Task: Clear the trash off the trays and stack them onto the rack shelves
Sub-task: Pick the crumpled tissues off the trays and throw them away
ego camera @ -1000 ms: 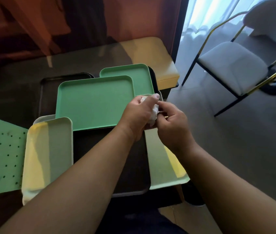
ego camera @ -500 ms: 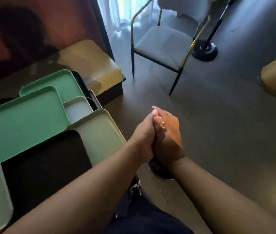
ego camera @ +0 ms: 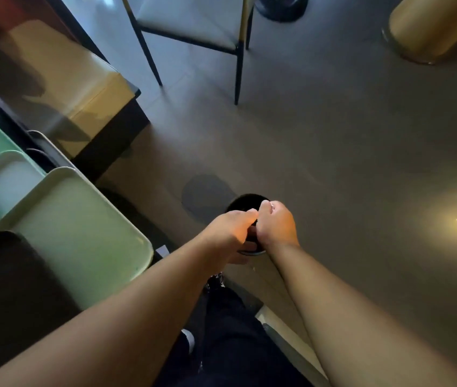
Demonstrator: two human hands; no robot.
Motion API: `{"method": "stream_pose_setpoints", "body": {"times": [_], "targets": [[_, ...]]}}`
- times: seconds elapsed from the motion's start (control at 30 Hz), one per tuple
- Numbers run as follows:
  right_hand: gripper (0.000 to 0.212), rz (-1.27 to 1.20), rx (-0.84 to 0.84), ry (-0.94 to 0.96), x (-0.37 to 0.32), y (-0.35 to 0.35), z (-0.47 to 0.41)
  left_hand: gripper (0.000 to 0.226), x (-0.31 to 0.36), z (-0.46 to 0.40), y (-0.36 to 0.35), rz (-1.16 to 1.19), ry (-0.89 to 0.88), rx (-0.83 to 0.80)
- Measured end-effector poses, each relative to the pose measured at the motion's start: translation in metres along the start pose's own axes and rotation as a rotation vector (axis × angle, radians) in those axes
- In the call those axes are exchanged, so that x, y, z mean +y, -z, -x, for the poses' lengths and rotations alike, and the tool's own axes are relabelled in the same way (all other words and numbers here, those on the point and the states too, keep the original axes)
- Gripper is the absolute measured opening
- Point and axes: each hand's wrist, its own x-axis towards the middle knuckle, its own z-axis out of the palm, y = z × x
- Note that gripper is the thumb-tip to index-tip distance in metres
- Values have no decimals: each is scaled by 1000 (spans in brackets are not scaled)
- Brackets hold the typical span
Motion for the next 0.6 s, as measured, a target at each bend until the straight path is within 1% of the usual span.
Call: {"method": "stream_pose_setpoints", "body": {"times": [0.03,0.07,0.1,0.17,0.23,0.27,0.33,0.4,0.43,0.53,0.6], "targets": [[39,-13,12,-68,12,-2,-10,36,-4,-8,-1,9,-11,7],[38,-44,17,-126,19,-2,-16,34,-6,-10,2,30,-31,8],[37,-85,23,-180,28,-4,-23,39,-11,-18,2,38,-44,-9],[32,-163,29,-264,46,-9,-39,58,-21,-33,-1,34,-42,-43],[28,-253,43,-318,59,-15,-53,67,-29,-44,-2,31,-18,-62],[32,-296,51,-347,63,-18,-59,68,-32,-50,-2,27,-12,-57],[53,-377,36,-388,66,-20,-72,70,-35,-59,-1,35,2,-32],[76,-423,-31,-440,69,-21,-83,72,-37,-66,2,30,-3,0],[81,-421,-75,-467,70,-20,-86,72,-37,-68,4,27,-8,15],[82,-375,-123,-507,73,-16,-88,69,-37,-67,10,55,-20,64],[74,-323,-122,-469,69,-13,-81,65,-34,-61,13,90,-29,86]]}}
